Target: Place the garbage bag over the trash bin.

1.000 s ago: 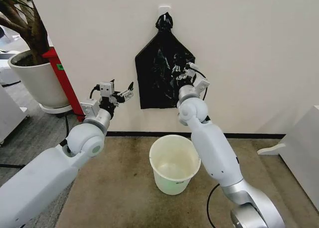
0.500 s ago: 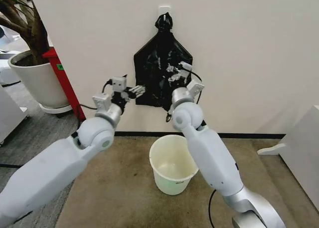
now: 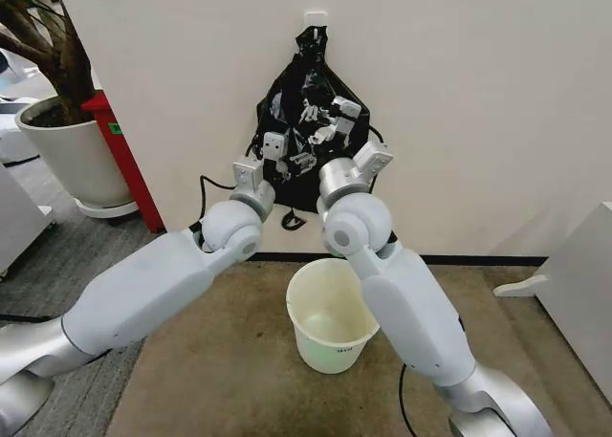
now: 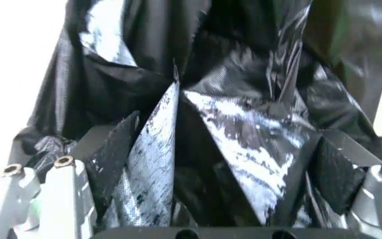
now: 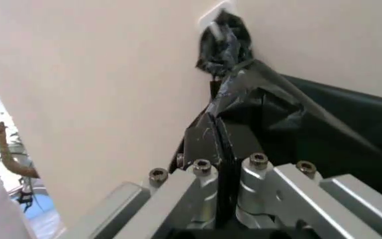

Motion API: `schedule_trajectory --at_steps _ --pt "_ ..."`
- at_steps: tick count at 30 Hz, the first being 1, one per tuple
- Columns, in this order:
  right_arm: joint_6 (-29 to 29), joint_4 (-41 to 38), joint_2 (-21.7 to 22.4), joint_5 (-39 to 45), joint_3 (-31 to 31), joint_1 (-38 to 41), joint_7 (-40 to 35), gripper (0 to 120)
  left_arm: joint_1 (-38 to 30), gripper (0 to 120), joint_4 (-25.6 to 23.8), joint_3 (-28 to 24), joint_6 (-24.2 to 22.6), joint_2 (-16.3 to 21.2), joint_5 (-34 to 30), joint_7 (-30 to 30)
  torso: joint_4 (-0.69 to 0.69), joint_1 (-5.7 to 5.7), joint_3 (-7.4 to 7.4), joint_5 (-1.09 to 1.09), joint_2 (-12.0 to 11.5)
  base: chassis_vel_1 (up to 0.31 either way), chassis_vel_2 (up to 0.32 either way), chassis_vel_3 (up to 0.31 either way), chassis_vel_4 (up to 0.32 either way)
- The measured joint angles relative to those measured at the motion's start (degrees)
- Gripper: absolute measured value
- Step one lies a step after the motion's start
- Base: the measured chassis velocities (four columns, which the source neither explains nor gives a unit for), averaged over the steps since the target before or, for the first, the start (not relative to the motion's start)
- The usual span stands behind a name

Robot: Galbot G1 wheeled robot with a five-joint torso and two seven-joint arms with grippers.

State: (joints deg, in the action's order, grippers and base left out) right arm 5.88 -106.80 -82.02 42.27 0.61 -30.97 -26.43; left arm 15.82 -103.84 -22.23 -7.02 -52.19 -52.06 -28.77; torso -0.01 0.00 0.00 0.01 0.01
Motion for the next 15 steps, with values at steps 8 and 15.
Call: schedule_trajectory --at_steps 8,15 --pt "-0.29 1.97 0.13 -0.30 -1.66 -0.59 0.75 0 6.03 84 -5.49 5.94 0.03 3.42 -0.42 0.20 0.02 0.00 0.00 -0.02 0.00 0.000 0.000 0.000 0.000" --pt "-0.42 2.68 -0.27 -0.42 -1.91 -0.57 0.95 0 9.25 84 -6.93 9.97 0.36 4.95 -1.38 0.73 0.01 0.00 0.00 -0.02 0.00 0.000 0.000 0.000 0.000"
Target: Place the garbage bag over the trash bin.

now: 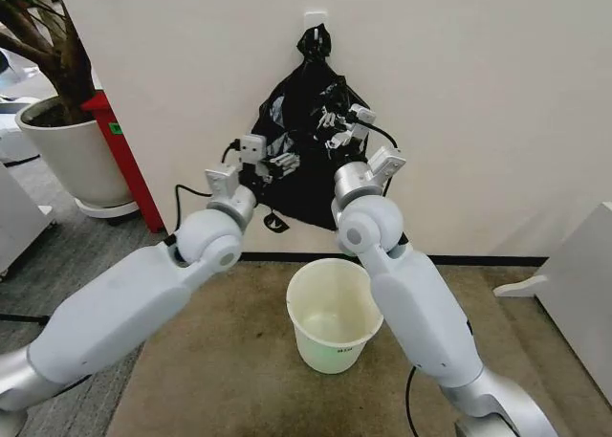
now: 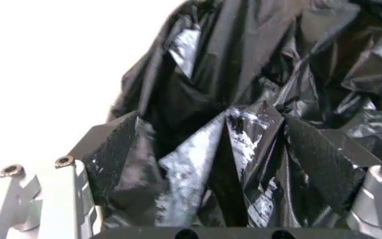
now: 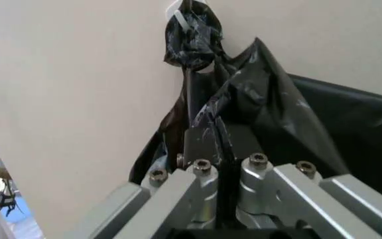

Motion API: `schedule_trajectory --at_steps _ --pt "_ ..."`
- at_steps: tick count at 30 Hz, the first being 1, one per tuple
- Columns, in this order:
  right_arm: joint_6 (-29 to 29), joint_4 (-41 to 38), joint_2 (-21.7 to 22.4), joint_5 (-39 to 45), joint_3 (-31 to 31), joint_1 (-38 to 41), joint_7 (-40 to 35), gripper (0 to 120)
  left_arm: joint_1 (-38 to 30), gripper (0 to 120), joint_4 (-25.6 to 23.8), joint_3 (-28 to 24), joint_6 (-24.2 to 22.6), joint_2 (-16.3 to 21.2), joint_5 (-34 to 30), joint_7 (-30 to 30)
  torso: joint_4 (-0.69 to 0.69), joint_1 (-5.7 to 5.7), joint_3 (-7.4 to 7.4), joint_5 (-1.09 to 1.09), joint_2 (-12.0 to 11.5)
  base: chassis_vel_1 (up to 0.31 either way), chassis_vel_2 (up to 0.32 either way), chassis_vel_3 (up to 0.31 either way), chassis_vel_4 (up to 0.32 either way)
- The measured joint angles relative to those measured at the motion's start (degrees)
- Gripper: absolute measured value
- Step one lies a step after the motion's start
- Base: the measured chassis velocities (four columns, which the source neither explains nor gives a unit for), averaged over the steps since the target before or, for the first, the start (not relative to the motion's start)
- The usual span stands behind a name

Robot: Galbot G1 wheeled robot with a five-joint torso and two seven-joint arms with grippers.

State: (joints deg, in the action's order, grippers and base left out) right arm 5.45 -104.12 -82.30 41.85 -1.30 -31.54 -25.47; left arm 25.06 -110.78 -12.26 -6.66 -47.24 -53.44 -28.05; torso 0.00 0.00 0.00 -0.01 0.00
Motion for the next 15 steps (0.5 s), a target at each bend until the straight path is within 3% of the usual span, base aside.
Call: schedule_trajectory --at_steps 15 --pt "-0.10 -0.72 -0.30 -0.39 -0.62 -0.72 0.12 0 2.04 84 0.69 3.91 2.09 -0.88 -2.71 1.08 -0.01 0.00 0.00 0.01 0.00 0.000 0.000 0.000 0.000"
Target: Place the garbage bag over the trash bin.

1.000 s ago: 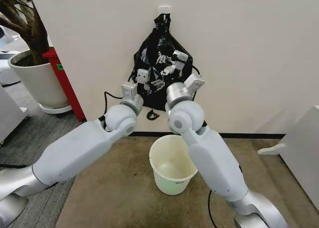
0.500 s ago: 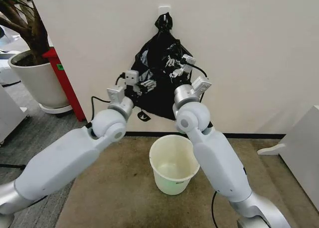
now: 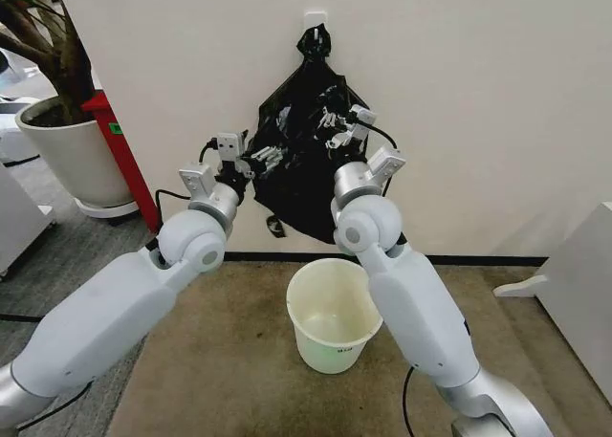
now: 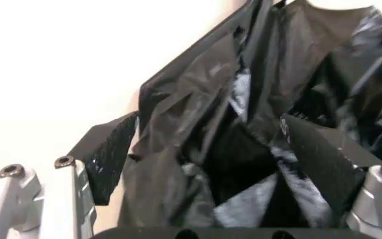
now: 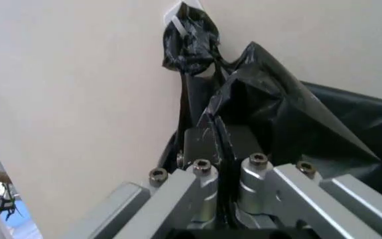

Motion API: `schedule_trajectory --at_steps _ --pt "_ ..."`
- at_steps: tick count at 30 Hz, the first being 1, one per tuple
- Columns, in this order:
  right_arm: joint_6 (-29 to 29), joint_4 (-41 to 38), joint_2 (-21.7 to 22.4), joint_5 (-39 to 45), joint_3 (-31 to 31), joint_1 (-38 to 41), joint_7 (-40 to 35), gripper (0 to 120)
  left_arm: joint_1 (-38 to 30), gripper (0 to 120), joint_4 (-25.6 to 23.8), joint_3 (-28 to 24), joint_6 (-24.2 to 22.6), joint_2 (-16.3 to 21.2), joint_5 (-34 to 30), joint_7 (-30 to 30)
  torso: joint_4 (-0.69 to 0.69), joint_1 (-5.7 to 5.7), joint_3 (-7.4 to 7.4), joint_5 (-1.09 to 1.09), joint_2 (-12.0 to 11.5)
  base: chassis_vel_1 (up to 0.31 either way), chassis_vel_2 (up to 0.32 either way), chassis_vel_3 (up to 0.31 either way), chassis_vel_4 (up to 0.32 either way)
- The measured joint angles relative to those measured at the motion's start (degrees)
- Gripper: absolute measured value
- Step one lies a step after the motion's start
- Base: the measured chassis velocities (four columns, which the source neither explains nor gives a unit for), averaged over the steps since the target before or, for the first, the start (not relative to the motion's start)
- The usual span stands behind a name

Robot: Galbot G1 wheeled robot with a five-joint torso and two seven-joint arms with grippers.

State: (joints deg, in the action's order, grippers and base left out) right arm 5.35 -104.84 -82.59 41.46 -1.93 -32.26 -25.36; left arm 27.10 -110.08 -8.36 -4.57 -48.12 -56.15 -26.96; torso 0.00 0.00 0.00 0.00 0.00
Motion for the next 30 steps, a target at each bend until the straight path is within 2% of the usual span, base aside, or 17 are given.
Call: schedule_trajectory --at_steps 9,19,23,25,26,30 --pt "0.99 -4.28 -0.28 0.20 1.01 -0.56 -0.20 0 -0.16 84 3.17 -1.61 -0.19 -1.48 1.49 -0.18 0.00 0.00 0.00 0.00 0.00 0.000 0.000 0.000 0.000" --pt "1.30 -4.55 -0.92 0.39 2.56 0.97 -0.29 0 -1.67 84 3.47 -4.80 -0.59 -1.92 1.74 -0.28 0.00 0.00 0.00 0.00 -0.01 0.000 0.000 0.000 0.000" --pt "1.59 -5.35 -1.39 0.52 3.58 1.16 -0.30 0 -4.87 84 5.50 -9.25 -0.63 -2.67 1.86 -0.47 0.01 0.00 0.00 0.00 -0.01 0.000 0.000 0.000 0.000" --pt "1.62 -5.44 -1.38 0.55 3.63 1.16 -0.30 0 -5.23 84 5.68 -9.71 -0.64 -2.81 1.86 -0.55 0.01 0.00 0.00 0.00 -0.01 0.000 0.000 0.000 0.000" --pt "1.70 -5.71 -1.25 0.63 3.87 1.18 -0.26 0 -6.91 84 6.72 -11.74 -0.76 -3.55 1.86 -0.87 0.00 0.00 0.00 0.00 -0.01 0.000 0.000 0.000 0.000" --pt "1.71 -6.19 -0.84 0.81 4.10 1.18 -0.20 0 -9.69 84 9.12 -14.30 -1.06 -5.14 1.86 -1.28 -0.01 0.00 0.00 0.01 -0.01 0.000 0.000 0.000 0.000"
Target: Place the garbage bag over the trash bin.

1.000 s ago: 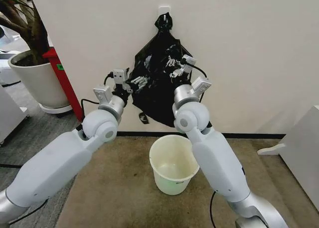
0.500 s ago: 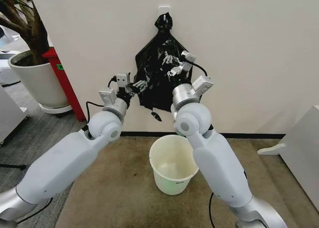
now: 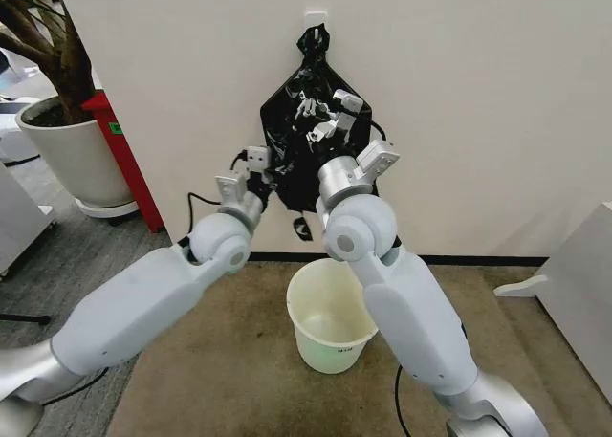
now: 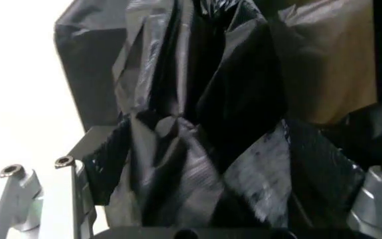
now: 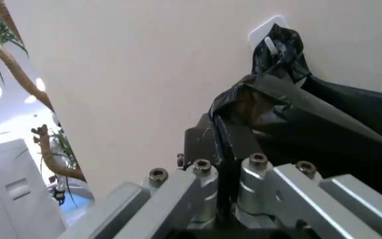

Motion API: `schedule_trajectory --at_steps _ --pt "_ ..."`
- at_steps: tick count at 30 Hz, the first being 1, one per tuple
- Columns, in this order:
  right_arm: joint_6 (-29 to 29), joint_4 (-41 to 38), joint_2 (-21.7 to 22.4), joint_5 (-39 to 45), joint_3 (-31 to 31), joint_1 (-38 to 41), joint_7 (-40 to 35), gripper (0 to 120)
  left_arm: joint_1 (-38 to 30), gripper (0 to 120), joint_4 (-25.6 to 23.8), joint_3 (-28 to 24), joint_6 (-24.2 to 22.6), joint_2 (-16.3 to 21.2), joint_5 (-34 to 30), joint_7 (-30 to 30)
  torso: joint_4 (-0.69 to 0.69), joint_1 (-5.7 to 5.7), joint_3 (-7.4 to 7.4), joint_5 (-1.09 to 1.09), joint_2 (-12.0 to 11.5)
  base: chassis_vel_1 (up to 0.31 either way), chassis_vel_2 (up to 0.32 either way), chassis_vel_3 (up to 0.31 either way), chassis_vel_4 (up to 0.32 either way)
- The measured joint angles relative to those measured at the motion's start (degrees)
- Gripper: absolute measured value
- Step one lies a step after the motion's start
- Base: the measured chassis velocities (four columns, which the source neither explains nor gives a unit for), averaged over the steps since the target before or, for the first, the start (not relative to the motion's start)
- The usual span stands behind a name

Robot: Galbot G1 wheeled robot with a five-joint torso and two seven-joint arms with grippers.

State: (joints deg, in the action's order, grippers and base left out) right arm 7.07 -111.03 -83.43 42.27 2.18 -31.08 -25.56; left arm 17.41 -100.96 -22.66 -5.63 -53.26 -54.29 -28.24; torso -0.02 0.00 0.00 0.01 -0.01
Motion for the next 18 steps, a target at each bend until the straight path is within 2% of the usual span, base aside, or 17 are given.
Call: schedule_trajectory --at_steps 4,9,11,14,16,18 --pt "0.05 -0.56 0.38 0.12 0.08 -0.04 0.08 0 -1.48 83 2.04 -1.06 -0.47 -1.24 0.18 -0.28 0.00 0.00 0.00 0.00 0.00 0.000 0.000 0.000 0.000" --pt "0.06 -0.83 0.88 0.10 -0.14 -0.42 0.28 0 -1.51 61 2.71 -1.25 -0.49 -1.58 1.01 -0.15 0.02 0.00 0.00 -0.01 0.00 0.000 0.000 0.000 0.000" --pt "0.06 -0.83 0.94 0.09 -0.20 -0.47 0.30 0 -1.44 59 2.67 -1.24 -0.48 -1.53 1.10 -0.13 0.02 0.00 0.00 -0.01 0.00 0.000 0.000 0.000 0.000" --pt "-0.08 -0.70 1.31 -0.10 -0.72 -1.09 0.68 0 -0.72 44 1.93 -0.30 -0.25 -0.80 1.58 -0.02 0.01 0.00 0.00 -0.01 0.00 0.000 0.000 0.000 0.000" --pt "-0.19 -0.61 1.31 -0.23 -0.84 -1.33 0.83 0 -0.43 39 1.58 0.32 -0.10 -0.35 1.64 0.03 0.02 0.00 0.00 -0.01 0.00 0.000 0.000 0.000 0.000" --pt "-0.32 -0.50 1.15 -0.38 -0.89 -1.52 0.97 0 -0.06 27 1.11 1.25 0.14 0.31 1.67 0.09 0.02 0.00 0.00 -0.01 0.00 0.000 0.000 0.000 0.000"
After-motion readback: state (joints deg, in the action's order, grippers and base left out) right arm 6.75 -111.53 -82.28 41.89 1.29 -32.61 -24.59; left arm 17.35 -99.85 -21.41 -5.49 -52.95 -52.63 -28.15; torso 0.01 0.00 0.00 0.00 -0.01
